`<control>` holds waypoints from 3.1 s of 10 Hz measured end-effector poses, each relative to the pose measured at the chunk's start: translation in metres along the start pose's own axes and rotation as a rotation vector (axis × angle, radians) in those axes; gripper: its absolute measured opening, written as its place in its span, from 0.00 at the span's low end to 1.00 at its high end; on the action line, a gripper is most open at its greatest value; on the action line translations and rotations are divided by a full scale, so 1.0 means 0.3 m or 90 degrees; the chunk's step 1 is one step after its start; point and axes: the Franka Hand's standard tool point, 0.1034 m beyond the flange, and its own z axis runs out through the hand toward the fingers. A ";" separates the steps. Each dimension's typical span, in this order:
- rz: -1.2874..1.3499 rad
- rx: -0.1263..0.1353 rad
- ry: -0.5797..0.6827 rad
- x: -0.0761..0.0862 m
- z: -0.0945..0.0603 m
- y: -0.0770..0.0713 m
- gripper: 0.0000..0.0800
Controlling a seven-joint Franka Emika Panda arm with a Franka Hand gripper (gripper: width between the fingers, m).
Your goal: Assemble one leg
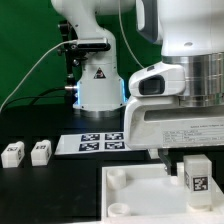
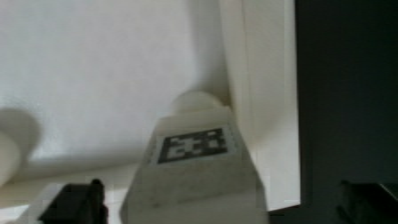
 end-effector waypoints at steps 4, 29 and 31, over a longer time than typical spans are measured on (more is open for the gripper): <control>0.140 0.004 -0.003 -0.002 0.004 -0.002 0.37; 0.174 -0.039 -0.009 0.022 0.012 0.002 0.50; 0.304 -0.038 -0.008 0.020 0.013 -0.001 0.37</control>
Offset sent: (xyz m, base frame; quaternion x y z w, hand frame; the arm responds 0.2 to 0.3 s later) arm 0.0000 0.0000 0.0000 0.0000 0.0000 0.1790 0.9838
